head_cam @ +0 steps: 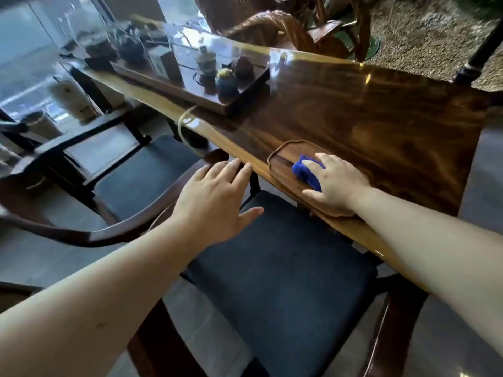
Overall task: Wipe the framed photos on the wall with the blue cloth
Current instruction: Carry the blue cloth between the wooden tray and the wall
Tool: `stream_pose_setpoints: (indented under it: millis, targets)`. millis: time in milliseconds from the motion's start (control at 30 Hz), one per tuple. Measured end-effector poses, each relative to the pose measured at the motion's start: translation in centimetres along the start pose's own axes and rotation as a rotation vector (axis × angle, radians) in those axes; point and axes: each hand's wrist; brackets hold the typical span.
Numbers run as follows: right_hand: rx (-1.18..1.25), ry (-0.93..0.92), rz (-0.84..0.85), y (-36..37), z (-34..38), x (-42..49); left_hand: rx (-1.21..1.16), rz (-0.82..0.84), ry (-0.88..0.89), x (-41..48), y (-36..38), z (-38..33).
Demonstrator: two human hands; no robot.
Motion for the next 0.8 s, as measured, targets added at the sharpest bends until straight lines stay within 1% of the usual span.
stream_pose_setpoints:
  millis: [100,233,367,433,500,567,633,800]
  targets:
    - [-0.007,0.062,0.017,2.3,-1.2,1.3,0.004,-0.06,0.012,1.3,1.2,0.6]
    - [0.102,0.162,0.059,4.4,-1.9,2.6,-0.003,-0.087,0.028,2.4,2.3,1.1]
    - [0.14,0.248,0.008,4.8,-1.1,3.2,-0.009,-0.091,0.032,1.8,3.2,1.9]
    - [0.165,0.296,0.017,4.3,-0.6,3.5,-0.008,-0.079,0.027,1.1,3.5,2.6]
    - [0.193,0.306,0.019,3.5,0.2,3.4,0.009,-0.058,0.019,0.2,3.7,3.4]
    - [0.222,0.27,-0.029,2.4,1.7,3.1,0.02,-0.03,0.012,-1.1,3.6,4.3]
    - [0.255,0.184,-0.102,1.0,3.9,2.9,0.029,-0.005,0.012,-2.6,3.2,5.0]
    - [0.311,-0.159,-0.215,-3.0,12.5,2.7,0.052,-0.026,-0.087,-7.7,0.4,8.6]
Point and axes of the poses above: each hand's wrist, its own x-axis towards the middle knuckle, its own y-axis out of the palm, z = x × y, and after that the axes turned 7 degrees about x, right-handed
